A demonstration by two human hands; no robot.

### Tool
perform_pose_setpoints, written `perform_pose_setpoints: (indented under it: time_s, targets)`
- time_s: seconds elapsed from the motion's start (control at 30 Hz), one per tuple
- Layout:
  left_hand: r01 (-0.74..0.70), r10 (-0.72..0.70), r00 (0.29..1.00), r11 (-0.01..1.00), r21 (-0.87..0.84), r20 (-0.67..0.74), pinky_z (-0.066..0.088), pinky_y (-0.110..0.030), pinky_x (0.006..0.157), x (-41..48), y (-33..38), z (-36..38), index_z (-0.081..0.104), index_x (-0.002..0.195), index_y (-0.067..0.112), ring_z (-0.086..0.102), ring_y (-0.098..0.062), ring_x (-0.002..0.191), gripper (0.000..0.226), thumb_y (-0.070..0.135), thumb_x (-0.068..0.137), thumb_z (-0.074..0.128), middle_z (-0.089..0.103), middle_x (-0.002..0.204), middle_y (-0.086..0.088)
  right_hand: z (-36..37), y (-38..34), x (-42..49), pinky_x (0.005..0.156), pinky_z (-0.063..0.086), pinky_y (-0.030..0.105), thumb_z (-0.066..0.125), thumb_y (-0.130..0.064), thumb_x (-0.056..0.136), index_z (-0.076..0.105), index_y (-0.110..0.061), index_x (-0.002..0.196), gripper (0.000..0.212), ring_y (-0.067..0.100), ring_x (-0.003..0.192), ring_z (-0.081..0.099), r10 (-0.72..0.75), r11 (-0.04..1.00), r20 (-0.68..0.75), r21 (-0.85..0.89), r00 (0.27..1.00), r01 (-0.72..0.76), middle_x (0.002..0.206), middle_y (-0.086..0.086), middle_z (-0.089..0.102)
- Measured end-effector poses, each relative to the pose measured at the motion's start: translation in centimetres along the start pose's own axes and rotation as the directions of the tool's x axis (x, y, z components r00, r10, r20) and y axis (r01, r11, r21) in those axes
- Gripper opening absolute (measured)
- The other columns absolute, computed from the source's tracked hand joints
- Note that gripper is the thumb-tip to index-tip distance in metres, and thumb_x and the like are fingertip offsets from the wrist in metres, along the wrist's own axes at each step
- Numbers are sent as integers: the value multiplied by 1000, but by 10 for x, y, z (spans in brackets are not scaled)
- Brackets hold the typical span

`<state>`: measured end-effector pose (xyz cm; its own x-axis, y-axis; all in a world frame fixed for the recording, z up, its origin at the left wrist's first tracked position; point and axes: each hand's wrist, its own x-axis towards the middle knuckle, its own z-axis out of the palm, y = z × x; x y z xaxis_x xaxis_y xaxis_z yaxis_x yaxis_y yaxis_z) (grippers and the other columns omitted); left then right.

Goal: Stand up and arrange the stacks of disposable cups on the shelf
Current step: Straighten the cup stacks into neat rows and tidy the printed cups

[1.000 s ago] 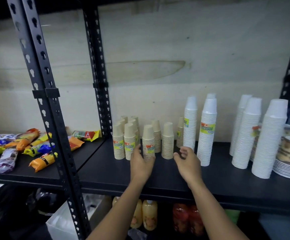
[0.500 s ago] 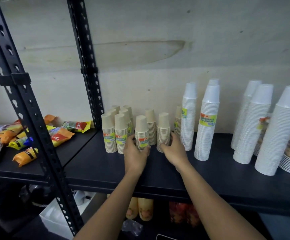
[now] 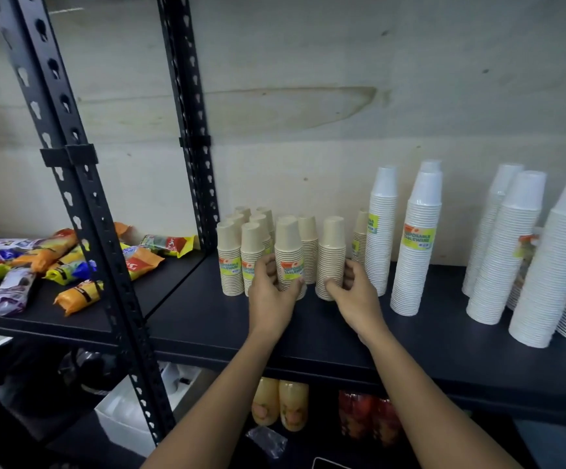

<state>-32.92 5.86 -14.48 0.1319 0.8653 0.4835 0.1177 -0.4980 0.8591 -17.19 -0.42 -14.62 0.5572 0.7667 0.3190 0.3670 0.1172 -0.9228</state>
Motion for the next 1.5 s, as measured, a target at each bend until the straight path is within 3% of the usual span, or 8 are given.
perform_pose_setpoints:
  time_s: [0.1,0.3,0.57,0.67,0.8,1.1,1.27,1.5]
  targets:
    - [-17,17,1000,1000,3,-12,50,-7,84,-4,4,-26,49,133,29,61,6,108,61,21,83,85,64,114,17,14,-12,-14,91,50,17,77,-22,87,51,-20,140,59,-5,104,60,-26,1000,17,1,1000,26,124,-9,64]
    - [-32,31,999,998,50,18,55,-17,88,-5,-9,-102,52,135,32,65,5,106,61,33,83,85,68,115,17,65,-33,-39,70,43,2,77,-21,88,50,-23,138,58,-17,96,54,-57,998,118,5,991,57,117,-17,60]
    - [26,-33,997,995,95,74,58,-36,95,15,-36,-157,55,139,24,66,-7,109,63,28,83,85,69,121,8,120,-42,-50,80,47,15,81,-24,83,54,-20,134,58,-1,100,61,-75,997,72,11,995,75,124,-4,63]
    - [38,-48,992,995,95,113,57,-32,95,24,-42,-160,54,138,23,65,-3,108,60,23,86,82,68,118,10,130,-42,-51,76,48,15,82,-28,81,54,-20,131,58,3,101,63,-89,996,50,-25,995,91,123,-4,62]
    - [70,-84,982,994,84,171,53,-11,80,33,-49,-158,52,137,25,64,10,99,57,17,88,80,66,115,16,138,-36,-48,80,50,19,82,-27,82,53,-18,132,58,7,102,63,-88,992,33,-85,996,91,125,-2,60]
    - [107,-110,963,994,25,247,56,-34,97,43,-70,-151,53,141,25,68,-9,112,59,15,88,79,68,122,4,145,-30,-46,98,54,35,80,-30,85,51,-14,139,63,13,112,61,-72,986,0,-152,997,71,129,-1,56]
    - [116,-108,962,993,-18,252,56,-28,95,45,-71,-147,52,144,19,68,-7,111,62,13,88,79,69,124,3,147,-35,-48,89,44,21,80,-33,86,52,-14,138,63,11,108,57,-89,969,16,-230,996,91,126,0,48]
    - [111,-101,962,994,-24,255,56,-30,97,44,-74,-145,53,144,21,67,-5,113,62,20,88,80,69,127,7,161,-35,-45,90,54,40,91,-51,64,44,-15,114,77,22,109,54,-99,948,-111,-311,989,60,120,3,44]
